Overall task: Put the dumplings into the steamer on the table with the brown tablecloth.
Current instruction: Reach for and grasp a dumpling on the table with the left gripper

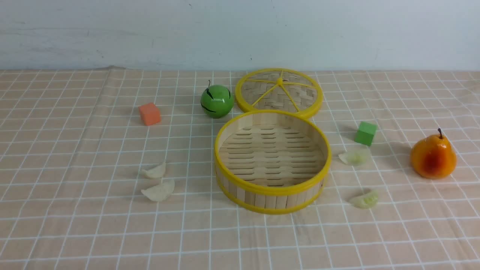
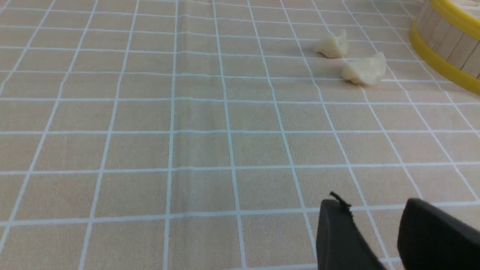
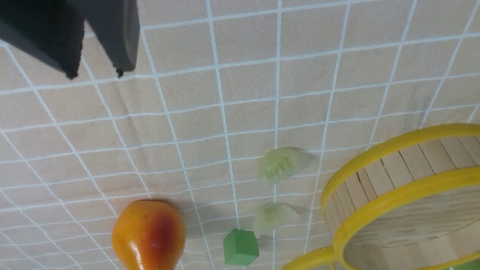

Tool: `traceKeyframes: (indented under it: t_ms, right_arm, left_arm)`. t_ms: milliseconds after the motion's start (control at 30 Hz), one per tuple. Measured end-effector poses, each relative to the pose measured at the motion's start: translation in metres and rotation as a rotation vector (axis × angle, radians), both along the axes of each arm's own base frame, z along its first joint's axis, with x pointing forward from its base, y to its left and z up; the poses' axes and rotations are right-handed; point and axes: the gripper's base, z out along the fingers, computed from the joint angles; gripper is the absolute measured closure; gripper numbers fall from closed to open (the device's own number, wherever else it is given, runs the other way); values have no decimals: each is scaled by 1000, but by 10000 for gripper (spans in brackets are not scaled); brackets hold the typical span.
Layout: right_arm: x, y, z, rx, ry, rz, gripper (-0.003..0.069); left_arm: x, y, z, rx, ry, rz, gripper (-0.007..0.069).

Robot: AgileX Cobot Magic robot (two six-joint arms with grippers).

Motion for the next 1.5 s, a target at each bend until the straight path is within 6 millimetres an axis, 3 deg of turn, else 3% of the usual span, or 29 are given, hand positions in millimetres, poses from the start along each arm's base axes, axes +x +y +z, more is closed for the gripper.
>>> traceKeyframes:
  t_ms: [1233,1400,1500]
  right_arm:
    - [0,0,0,-2,0,0,449]
    - [1,-1,1,-23,-18,-1,445]
    - [3,-1,6,-41,-109,1,440]
  left_arm:
    - [0,0,0,7,-6,-2,387]
    - [2,0,5,4,-57,3,387]
    - [4,1,16,-5,-183,17,387]
